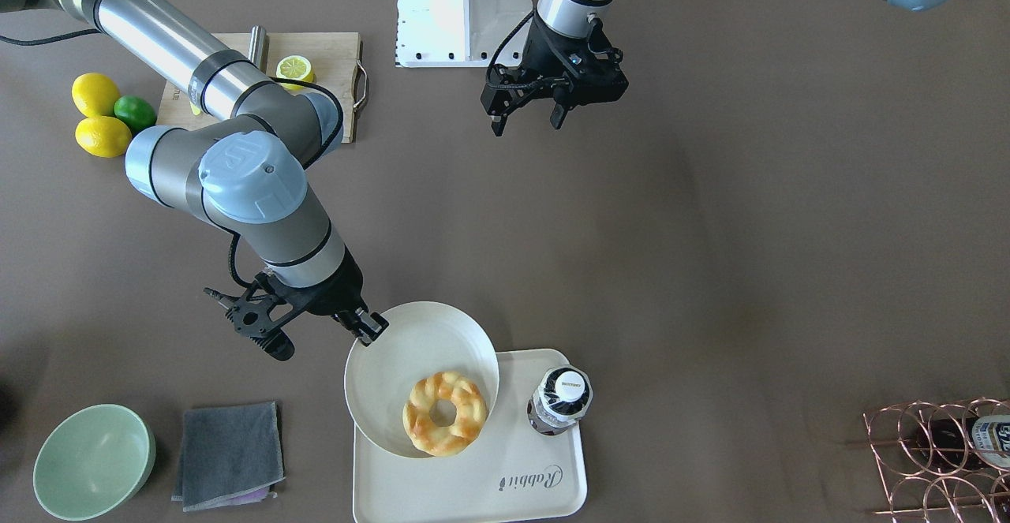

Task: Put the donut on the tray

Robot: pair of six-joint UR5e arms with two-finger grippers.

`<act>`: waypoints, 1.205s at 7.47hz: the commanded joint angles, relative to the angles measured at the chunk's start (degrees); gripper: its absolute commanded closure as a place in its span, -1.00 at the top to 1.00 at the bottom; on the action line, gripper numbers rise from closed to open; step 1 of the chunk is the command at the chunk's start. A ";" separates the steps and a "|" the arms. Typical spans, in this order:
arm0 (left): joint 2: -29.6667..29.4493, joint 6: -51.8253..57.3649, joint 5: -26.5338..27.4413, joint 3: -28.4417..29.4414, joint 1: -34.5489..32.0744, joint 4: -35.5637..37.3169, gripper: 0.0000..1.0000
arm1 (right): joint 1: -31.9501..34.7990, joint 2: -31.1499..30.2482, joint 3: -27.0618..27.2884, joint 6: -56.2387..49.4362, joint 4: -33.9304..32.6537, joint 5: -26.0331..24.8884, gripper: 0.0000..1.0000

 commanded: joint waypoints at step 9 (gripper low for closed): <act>0.37 0.01 1.59 0.52 0.46 0.00 0.94 | 0.31 10.69 -21.48 1.79 11.40 -2.02 0.98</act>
